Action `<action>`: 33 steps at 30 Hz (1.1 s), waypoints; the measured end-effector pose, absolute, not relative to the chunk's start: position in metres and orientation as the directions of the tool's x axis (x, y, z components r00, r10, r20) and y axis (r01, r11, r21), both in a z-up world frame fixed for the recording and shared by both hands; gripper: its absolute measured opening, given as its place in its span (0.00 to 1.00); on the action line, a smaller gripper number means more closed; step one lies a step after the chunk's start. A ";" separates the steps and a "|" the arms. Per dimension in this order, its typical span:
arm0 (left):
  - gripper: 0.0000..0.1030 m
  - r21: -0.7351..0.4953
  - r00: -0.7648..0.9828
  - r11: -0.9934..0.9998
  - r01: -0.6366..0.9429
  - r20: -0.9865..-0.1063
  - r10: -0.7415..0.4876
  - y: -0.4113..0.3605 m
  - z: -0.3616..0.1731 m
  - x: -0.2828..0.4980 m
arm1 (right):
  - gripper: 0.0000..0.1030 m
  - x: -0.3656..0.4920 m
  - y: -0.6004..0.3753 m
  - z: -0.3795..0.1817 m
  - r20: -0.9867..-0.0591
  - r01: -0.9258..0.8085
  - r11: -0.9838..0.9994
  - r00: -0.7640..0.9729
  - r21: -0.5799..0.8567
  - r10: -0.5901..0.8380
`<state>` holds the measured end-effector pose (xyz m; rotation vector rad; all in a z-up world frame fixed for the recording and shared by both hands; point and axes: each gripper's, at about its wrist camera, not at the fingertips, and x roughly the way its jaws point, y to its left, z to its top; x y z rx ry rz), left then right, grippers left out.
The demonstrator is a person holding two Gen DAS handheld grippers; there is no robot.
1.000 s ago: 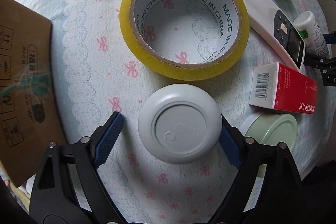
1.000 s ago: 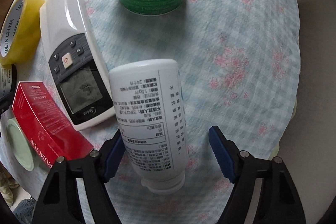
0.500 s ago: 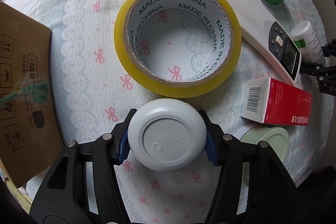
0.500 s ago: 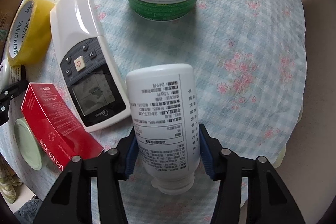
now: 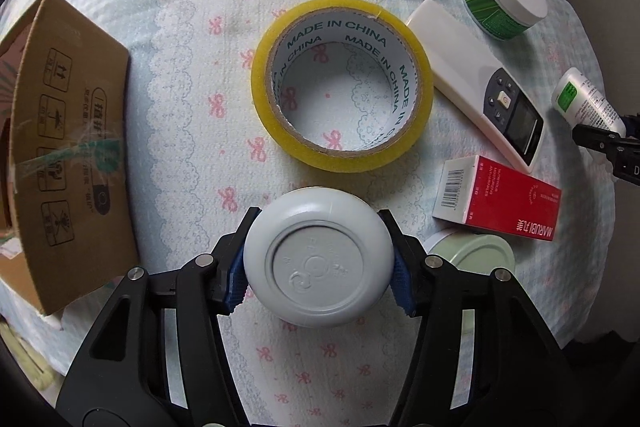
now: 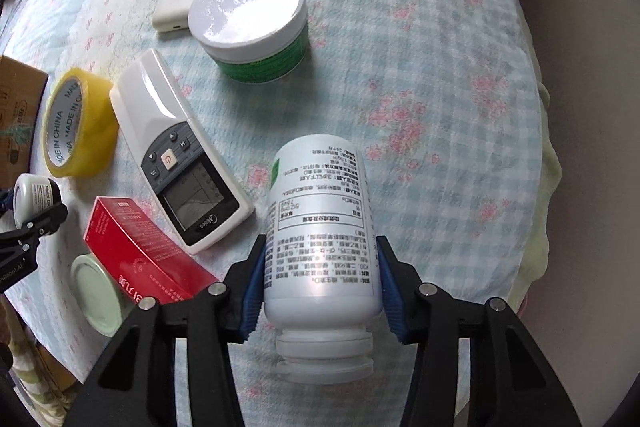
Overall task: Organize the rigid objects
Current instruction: 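Carry the white lid and pill bottle with both tools over the cardboard box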
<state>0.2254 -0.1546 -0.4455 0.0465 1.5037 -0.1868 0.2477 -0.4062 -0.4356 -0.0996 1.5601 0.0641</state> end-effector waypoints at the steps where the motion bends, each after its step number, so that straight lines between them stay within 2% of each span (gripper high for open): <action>1: 0.52 -0.087 0.064 0.985 0.148 -0.993 -0.097 -0.154 -0.438 0.225 | 0.45 0.244 -0.410 -0.429 -1.000 -0.079 0.997 0.017 -0.009 -0.008; 6: 0.52 -0.108 0.108 0.985 0.136 -0.986 -0.123 -0.153 -0.390 0.221 | 0.45 0.236 -0.425 -0.391 -0.997 0.023 0.998 0.053 0.051 0.049; 14: 0.52 -0.142 0.211 0.984 0.111 -0.964 -0.163 -0.129 -0.323 0.216 | 0.45 0.229 -0.413 -0.326 -0.984 0.068 0.991 0.143 0.115 0.105; 24: 0.52 -0.114 0.345 0.991 0.072 -0.929 -0.132 -0.052 -0.233 0.210 | 0.45 0.230 -0.340 -0.237 -0.947 0.007 0.986 0.279 0.168 0.159; 33: 0.52 -0.080 0.423 0.986 0.146 -0.896 -0.135 0.035 -0.179 0.208 | 0.45 0.211 -0.231 -0.178 -0.904 -0.069 0.975 0.365 0.212 0.222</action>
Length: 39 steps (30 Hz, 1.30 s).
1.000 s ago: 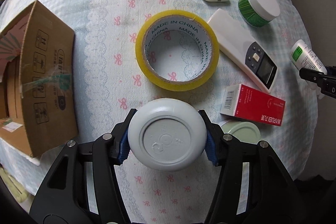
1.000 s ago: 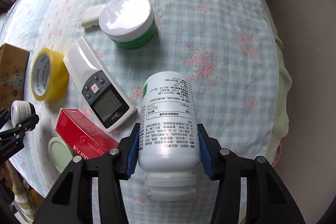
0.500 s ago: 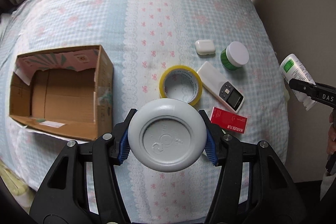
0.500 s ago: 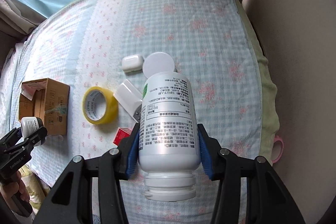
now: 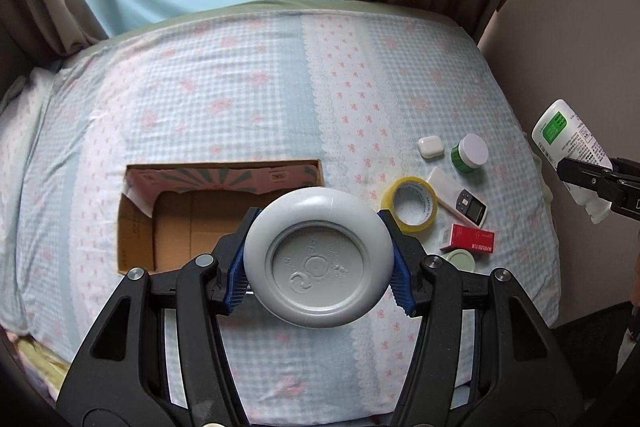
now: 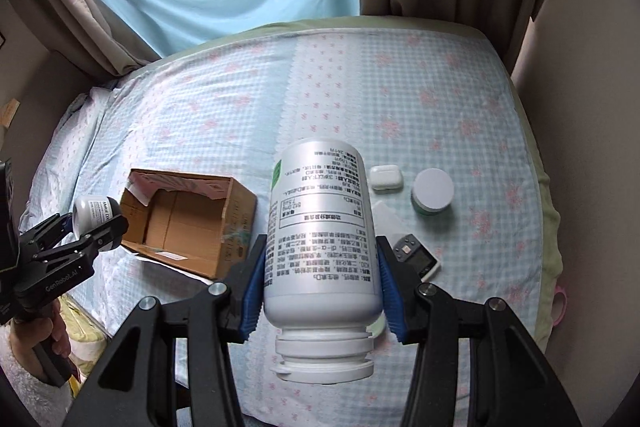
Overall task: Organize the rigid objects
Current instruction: 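Carry the white lid and pill bottle with both tools over the cardboard box, then lower both items into the box and open both tools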
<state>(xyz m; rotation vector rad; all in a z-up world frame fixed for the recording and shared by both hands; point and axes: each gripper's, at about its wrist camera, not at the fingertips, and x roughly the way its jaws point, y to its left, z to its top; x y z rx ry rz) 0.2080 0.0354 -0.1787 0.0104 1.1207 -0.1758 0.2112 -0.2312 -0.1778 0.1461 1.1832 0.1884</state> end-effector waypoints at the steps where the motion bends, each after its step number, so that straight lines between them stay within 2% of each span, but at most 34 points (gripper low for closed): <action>1: 0.52 -0.078 0.424 0.986 0.149 -0.896 -0.135 0.046 -0.176 0.208 | 0.45 0.211 -0.218 -0.174 -0.899 -0.073 0.972 0.370 0.222 0.233; 8: 0.52 -0.112 0.414 0.981 0.158 -0.895 -0.169 0.123 -0.174 0.217 | 0.45 0.213 -0.123 -0.169 -0.891 -0.097 0.968 0.379 0.230 0.249; 19: 0.52 -0.066 0.354 0.974 0.216 -0.925 -0.141 0.207 -0.213 0.255 | 0.45 0.237 -0.018 -0.220 -0.901 -0.024 0.943 0.286 0.333 0.325; 27: 0.52 -0.084 0.269 0.975 0.206 -0.953 -0.139 0.231 -0.278 0.294 | 0.45 0.264 0.030 -0.292 -0.932 -0.057 0.942 0.134 0.331 0.336; 39: 0.52 -0.052 0.103 0.975 0.218 -0.992 -0.075 0.221 -0.413 0.346 | 0.45 0.303 0.062 -0.397 -0.955 -0.305 0.907 -0.024 0.290 0.297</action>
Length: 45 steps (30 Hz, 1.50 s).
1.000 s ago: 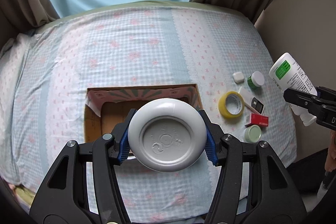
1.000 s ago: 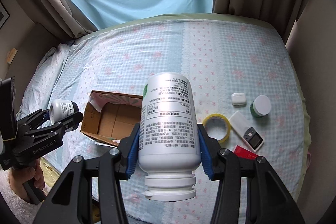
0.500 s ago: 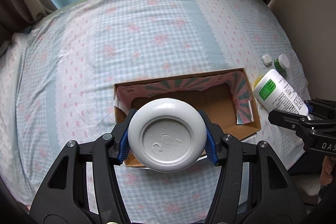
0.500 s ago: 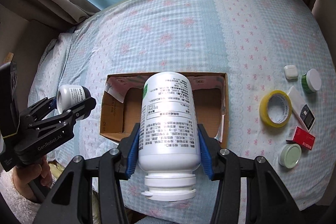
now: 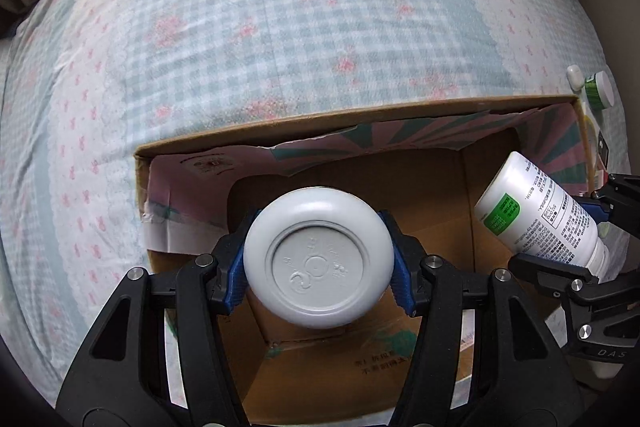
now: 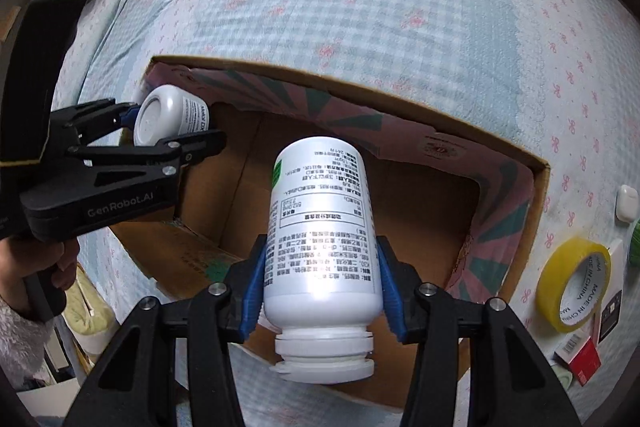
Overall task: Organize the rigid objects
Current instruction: 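Lower both items into the box and open both tools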
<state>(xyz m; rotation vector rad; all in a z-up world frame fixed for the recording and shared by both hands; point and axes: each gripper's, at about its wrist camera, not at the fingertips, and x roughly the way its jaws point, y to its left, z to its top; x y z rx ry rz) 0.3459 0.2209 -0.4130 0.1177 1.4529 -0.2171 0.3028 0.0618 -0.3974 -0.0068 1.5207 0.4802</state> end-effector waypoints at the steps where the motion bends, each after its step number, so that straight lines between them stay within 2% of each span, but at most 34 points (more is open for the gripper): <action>1: 0.52 -0.044 0.095 0.974 0.223 -0.993 -0.066 0.221 -0.420 0.346 | 0.45 0.300 0.065 -0.404 -0.960 -0.338 0.902 -0.019 0.268 0.279; 7: 0.52 0.008 0.100 0.964 0.266 -0.995 -0.019 0.214 -0.442 0.345 | 0.45 0.286 0.079 -0.424 -0.967 -0.451 0.862 -0.011 0.232 0.254; 16: 0.52 0.055 0.156 0.947 0.317 -0.988 0.005 0.203 -0.433 0.345 | 0.45 0.280 0.108 -0.424 -0.979 -0.631 0.760 0.003 0.155 0.202; 17: 0.54 0.056 0.154 0.946 0.318 -0.988 0.007 0.203 -0.432 0.345 | 0.45 0.279 0.110 -0.424 -0.981 -0.643 0.753 0.013 0.138 0.191; 18: 0.73 0.062 0.158 0.946 0.319 -0.987 0.011 0.203 -0.431 0.345 | 0.46 0.278 0.112 -0.424 -0.984 -0.651 0.750 0.022 0.119 0.176; 19: 0.98 0.067 0.164 0.945 0.319 -0.986 0.015 0.204 -0.428 0.345 | 0.61 0.277 0.113 -0.425 -0.987 -0.655 0.749 0.030 0.097 0.155; 20: 1.00 0.063 0.175 0.947 0.316 -0.985 0.008 0.205 -0.425 0.344 | 0.77 0.276 0.112 -0.425 -0.990 -0.656 0.751 0.034 0.079 0.134; 21: 1.00 0.053 0.180 0.949 0.312 -0.984 -0.004 0.207 -0.423 0.346 | 1.00 0.275 0.110 -0.425 -0.991 -0.651 0.755 0.026 0.084 0.132; 24: 1.00 0.043 0.185 0.952 0.302 -0.983 -0.014 0.212 -0.420 0.348 | 1.00 0.270 0.098 -0.422 -0.978 -0.604 0.776 -0.027 0.179 0.205; 27: 1.00 0.037 0.183 0.956 0.292 -0.983 -0.018 0.216 -0.417 0.351 | 1.00 0.263 0.088 -0.418 -0.971 -0.568 0.797 -0.020 0.206 0.237; 38: 1.00 0.042 0.204 0.957 0.286 -0.979 -0.018 0.221 -0.381 0.328 | 1.00 0.248 0.083 -0.407 -0.984 -0.535 0.831 -0.005 0.153 0.178; 45: 1.00 0.040 0.235 0.959 0.281 -0.972 -0.029 0.225 -0.349 0.316 | 1.00 0.237 0.081 -0.372 -0.985 -0.512 0.851 0.045 0.119 0.165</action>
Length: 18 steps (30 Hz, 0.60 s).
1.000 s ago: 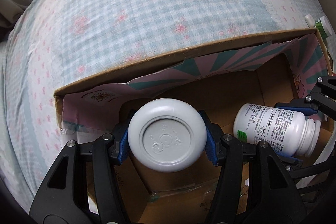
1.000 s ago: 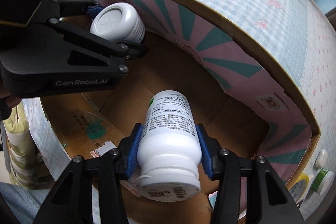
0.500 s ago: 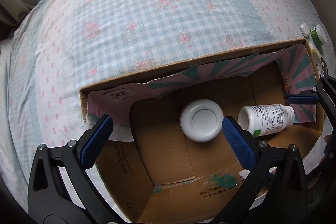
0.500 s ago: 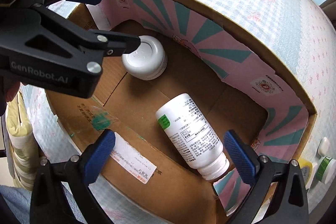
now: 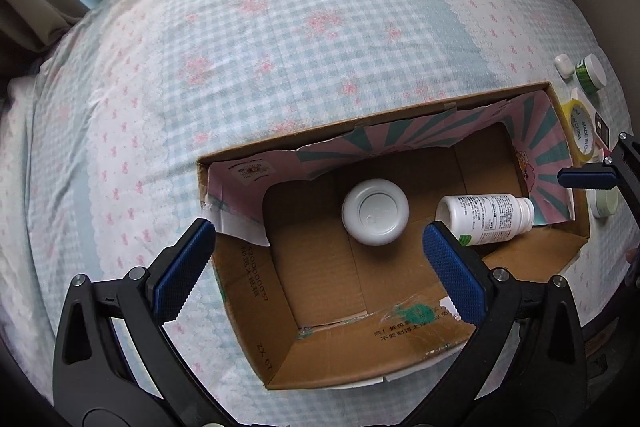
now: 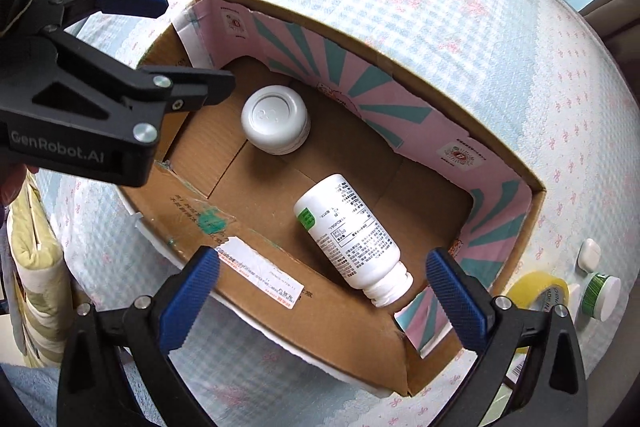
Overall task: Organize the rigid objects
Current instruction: 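Lower both items into the box and open both tools, then grasp the yellow tape roll with the left tool while the right tool grasps the red MARUBI box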
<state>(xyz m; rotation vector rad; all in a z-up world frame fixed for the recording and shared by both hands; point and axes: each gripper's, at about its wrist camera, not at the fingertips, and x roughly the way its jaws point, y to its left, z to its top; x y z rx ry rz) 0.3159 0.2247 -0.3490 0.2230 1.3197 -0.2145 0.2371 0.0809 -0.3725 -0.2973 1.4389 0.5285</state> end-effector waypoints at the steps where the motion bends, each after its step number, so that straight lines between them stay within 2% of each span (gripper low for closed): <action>1: 1.00 0.039 0.241 0.959 0.280 -0.970 -0.031 0.226 -0.342 0.313 | 1.00 0.234 0.079 -0.366 -0.987 -0.507 0.855 0.048 0.110 0.156; 9: 1.00 0.031 0.297 0.966 0.258 -0.954 -0.049 0.235 -0.281 0.281 | 1.00 0.225 0.058 -0.299 -0.981 -0.392 0.915 0.123 0.092 0.151; 18: 1.00 0.027 0.390 0.978 0.208 -0.919 -0.058 0.228 -0.219 0.221 | 1.00 0.173 0.002 -0.238 -0.957 -0.178 0.984 0.285 0.007 0.058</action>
